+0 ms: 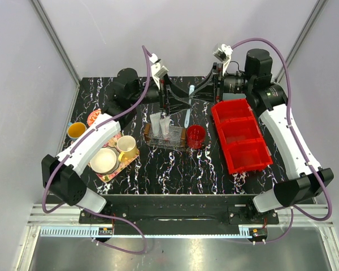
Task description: Prepare toiletry sets of a toothbrush and toothpaste on the tray
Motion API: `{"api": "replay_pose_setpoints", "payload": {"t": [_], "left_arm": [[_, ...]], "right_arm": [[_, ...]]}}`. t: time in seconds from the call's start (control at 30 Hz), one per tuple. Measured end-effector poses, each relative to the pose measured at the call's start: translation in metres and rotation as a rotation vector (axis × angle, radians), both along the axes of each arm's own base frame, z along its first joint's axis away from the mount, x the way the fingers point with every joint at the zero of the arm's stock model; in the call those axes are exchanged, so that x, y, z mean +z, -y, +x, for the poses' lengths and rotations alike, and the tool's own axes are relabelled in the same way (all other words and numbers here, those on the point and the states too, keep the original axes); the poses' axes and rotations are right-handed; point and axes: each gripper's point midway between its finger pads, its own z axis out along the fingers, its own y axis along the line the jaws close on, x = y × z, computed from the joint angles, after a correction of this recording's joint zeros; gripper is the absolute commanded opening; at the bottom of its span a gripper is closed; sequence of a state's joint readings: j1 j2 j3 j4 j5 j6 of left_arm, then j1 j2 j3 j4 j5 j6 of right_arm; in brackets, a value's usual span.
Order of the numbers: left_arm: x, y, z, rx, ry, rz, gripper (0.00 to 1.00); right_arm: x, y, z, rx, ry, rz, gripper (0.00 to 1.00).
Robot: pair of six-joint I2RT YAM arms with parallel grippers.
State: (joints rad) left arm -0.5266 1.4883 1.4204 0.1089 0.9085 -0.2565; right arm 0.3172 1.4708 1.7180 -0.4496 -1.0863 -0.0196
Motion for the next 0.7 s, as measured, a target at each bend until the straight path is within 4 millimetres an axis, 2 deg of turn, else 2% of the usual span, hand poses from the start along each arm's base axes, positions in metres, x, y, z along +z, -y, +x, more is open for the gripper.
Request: {"api": "replay_pose_setpoints", "payload": {"t": [0.17,0.2,0.33,0.7], "left_arm": [[-0.002,0.0026,0.0011,-0.005,-0.007,-0.002,0.52],[-0.0026,0.0029,0.0016,-0.005,-0.007,-0.002,0.45],[-0.0039,0.0037,0.0018,-0.007,-0.004,0.001,0.34],[-0.0081,0.0063,-0.003,-0.026,0.004,0.016,0.14]], "right_arm": [[-0.0013,-0.0031,-0.0018,0.009,-0.001,0.001,0.25],[-0.0011,-0.0034,-0.0021,0.011,0.0,0.001,0.25],[-0.0015,-0.0049,-0.003,0.015,0.0,0.001,0.25],[-0.0075,-0.0054,-0.0017,0.011,-0.013,-0.005,0.26]]}}
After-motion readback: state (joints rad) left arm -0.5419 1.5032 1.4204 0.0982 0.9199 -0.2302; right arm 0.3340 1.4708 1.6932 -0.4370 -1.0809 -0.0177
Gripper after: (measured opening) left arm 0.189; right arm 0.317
